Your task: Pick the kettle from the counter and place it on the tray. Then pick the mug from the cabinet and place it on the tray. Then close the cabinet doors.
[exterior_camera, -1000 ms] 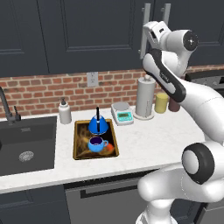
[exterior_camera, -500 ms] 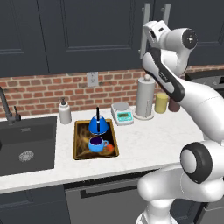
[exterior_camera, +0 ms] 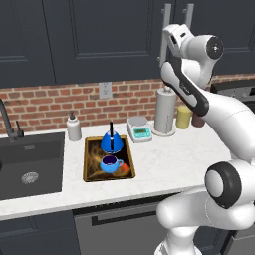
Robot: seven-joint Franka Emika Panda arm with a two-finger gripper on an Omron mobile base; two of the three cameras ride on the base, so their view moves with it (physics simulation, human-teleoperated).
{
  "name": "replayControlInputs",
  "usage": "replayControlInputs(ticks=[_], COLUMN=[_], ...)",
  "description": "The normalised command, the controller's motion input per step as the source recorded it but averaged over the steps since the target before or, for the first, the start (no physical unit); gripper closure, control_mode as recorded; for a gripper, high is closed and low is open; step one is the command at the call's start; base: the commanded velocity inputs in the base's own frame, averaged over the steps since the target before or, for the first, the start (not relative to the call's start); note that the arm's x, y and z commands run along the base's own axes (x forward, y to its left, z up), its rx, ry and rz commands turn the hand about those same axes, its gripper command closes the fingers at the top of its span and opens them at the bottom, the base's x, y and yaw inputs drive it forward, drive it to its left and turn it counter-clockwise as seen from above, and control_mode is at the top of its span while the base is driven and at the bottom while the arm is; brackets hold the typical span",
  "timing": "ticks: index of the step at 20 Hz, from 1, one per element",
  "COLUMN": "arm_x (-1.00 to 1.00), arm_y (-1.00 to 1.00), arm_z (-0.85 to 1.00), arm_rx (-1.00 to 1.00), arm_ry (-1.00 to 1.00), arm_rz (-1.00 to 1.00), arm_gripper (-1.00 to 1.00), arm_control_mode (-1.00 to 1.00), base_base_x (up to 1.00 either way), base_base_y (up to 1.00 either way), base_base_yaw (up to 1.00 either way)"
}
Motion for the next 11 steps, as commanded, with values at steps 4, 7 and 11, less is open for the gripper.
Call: replayControlInputs(ticks=[4, 7, 11], arm_x=[0.81, 0.88, 0.98], arm_y=[-0.12, -0.07, 0.0], arm_z=[-0.45, -0.49, -0.49], arm_rx=[-0.05, -0.01, 0.0], arm_ry=[0.11, 0.1, 0.11], arm_rz=[0.0, 0.03, 0.04], arm_gripper=[-1.0, -1.0, -1.0], arm_control_mode=[-1.0, -1.0, -1.0], base_base_x=[0.0, 0.0, 0.0], base_base_y=[0.0, 0.0, 0.0], base_base_yaw=[0.0, 0.0, 0.0])
